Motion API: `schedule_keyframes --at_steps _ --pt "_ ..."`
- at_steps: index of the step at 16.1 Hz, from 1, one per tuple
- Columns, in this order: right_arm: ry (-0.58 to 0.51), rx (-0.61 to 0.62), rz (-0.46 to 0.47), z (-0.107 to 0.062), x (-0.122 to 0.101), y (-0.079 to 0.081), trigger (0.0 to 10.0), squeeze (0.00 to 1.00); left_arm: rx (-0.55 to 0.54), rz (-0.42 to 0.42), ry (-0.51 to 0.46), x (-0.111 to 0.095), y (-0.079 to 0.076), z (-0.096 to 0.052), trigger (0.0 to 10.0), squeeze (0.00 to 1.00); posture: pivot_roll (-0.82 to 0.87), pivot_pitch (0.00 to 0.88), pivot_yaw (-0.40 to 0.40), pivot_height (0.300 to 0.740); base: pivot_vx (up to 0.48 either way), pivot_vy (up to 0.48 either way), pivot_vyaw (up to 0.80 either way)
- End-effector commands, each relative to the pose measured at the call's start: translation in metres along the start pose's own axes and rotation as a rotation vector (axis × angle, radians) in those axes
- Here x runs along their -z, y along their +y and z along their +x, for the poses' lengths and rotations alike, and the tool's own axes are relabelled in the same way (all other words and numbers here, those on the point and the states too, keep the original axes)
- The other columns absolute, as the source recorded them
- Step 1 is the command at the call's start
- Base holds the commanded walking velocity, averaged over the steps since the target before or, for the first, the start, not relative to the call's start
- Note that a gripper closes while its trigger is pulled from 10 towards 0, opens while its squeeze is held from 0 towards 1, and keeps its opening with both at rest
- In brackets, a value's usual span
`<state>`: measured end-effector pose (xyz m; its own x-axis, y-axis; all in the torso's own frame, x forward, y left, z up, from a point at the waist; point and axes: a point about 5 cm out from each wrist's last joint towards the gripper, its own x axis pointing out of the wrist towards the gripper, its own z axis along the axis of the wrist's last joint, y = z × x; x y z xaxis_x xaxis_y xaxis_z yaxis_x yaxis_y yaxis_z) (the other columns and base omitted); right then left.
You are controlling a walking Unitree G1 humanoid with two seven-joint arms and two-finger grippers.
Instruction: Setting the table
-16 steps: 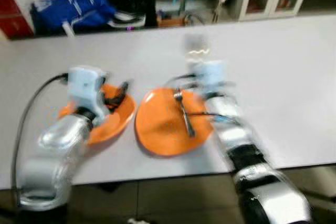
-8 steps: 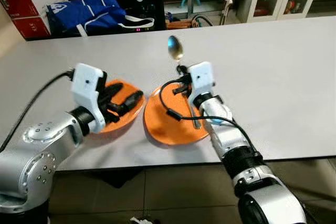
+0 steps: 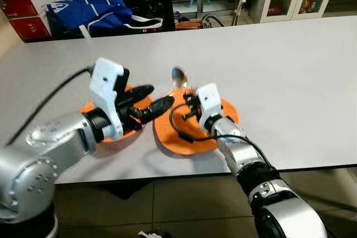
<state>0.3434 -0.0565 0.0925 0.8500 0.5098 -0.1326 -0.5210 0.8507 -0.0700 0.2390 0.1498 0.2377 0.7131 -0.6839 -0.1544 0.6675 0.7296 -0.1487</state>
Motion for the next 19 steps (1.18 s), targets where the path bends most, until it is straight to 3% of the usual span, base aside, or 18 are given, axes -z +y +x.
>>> schedule_keyframes --at_steps 1,7,13,14,15,19 --pt "0.031 -0.027 0.0 0.0 0.005 0.003 10.0 0.0 0.009 0.008 0.0 -0.006 0.0 -0.004 10.0 0.0 -0.02 0.0 0.117 0.74 0.0 0.0 0.0" --pt "0.125 -0.054 0.093 -0.002 0.02 0.006 10.0 0.0 0.029 -0.027 0.007 -0.007 -0.003 0.0 10.0 0.0 -0.04 0.0 0.117 0.74 0.0 0.0 0.0" --pt "0.193 -0.048 0.075 0.0 0.024 0.003 10.0 0.0 0.029 -0.031 0.024 -0.006 -0.006 0.0 10.0 0.0 -0.03 0.0 0.11 0.74 0.0 0.0 0.0" --pt "0.203 -0.038 0.073 0.0 0.025 0.002 10.0 0.55 0.028 -0.03 0.024 -0.006 -0.007 0.0 10.0 0.0 -0.03 0.0 0.109 0.74 0.0 0.0 0.0" --pt "0.21 -0.034 0.072 0.0 0.026 0.002 10.0 1.0 0.028 -0.028 0.025 -0.005 -0.007 0.0 10.0 0.0 -0.03 0.0 0.108 0.74 0.0 0.0 0.0" --pt "0.233 -0.033 0.076 -0.001 0.03 0.003 10.0 1.0 0.027 -0.025 0.029 -0.005 -0.008 0.001 10.0 0.0 -0.03 0.0 0.106 0.74 0.0 0.0 0.0"
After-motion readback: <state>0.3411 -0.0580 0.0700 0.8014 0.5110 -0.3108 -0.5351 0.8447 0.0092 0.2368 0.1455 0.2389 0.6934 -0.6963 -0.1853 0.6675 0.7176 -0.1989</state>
